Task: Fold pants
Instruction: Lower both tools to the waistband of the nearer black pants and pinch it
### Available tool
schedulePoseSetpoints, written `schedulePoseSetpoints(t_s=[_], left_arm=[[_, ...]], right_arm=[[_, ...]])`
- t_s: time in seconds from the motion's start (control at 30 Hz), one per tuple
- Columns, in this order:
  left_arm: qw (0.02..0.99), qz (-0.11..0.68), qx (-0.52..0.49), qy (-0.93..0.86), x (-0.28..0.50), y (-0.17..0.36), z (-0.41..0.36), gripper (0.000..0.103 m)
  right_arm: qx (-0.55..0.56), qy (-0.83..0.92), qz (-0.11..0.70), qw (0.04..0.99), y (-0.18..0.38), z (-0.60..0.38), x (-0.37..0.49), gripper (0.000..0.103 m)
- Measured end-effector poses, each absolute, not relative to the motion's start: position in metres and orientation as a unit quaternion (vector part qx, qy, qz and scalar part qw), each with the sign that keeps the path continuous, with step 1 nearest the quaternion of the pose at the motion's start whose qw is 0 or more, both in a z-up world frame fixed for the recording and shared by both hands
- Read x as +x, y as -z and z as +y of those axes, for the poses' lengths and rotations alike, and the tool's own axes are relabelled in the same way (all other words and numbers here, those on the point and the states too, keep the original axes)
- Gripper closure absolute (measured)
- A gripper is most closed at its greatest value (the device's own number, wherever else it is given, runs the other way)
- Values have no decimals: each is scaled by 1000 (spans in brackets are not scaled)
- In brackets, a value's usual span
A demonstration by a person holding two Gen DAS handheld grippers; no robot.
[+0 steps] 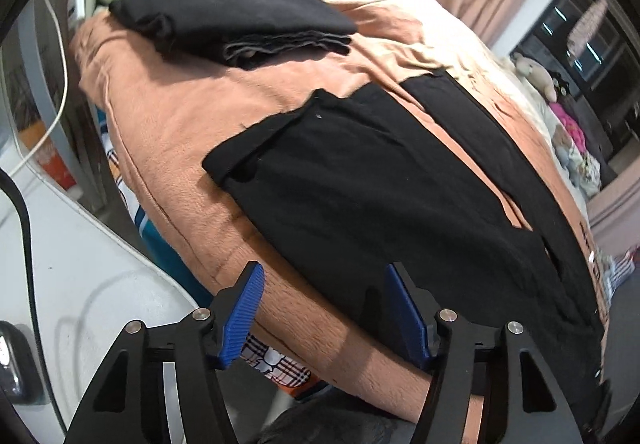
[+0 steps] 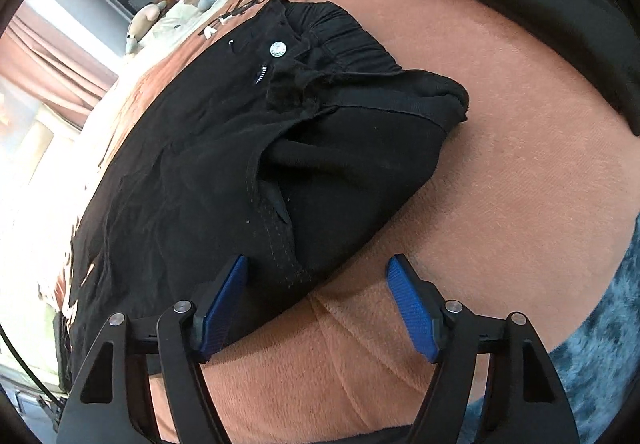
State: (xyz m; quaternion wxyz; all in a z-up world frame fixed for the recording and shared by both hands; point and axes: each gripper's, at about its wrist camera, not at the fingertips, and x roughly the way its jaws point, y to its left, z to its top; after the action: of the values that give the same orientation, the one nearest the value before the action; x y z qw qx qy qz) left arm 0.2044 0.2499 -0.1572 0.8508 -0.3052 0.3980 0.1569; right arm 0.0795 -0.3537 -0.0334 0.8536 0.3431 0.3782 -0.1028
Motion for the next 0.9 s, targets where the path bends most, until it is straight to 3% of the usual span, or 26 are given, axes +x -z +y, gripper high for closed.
schedulePoseSetpoints(t_s=[0.2,0.37,0.43,0.57,0.63,0.73,0.9], left_arm=[[851,379,-326,-161,214,157,267,42],[846,376,-336,-175,228,159,284,53],[845,375,-337,-181,231,159,288,59],[842,376,-334,-194,236,158,295,89],[843,371,-340,-191,237,154,297,93],[852,357,-330,-196,238,143,295,96],[863,329,-324,-204,234,124,300,98]], right_arm=[[351,91,365,857,35,-362,80,32],[366,96,348,858,42,-372,84,35],[375,97,341,857,44,-377,85,45],[393,85,324,856,45,-381,78,71],[396,83,312,860,42,-382,73,88],[400,87,293,864,35,-381,63,103],[399,97,266,872,22,-384,44,103]])
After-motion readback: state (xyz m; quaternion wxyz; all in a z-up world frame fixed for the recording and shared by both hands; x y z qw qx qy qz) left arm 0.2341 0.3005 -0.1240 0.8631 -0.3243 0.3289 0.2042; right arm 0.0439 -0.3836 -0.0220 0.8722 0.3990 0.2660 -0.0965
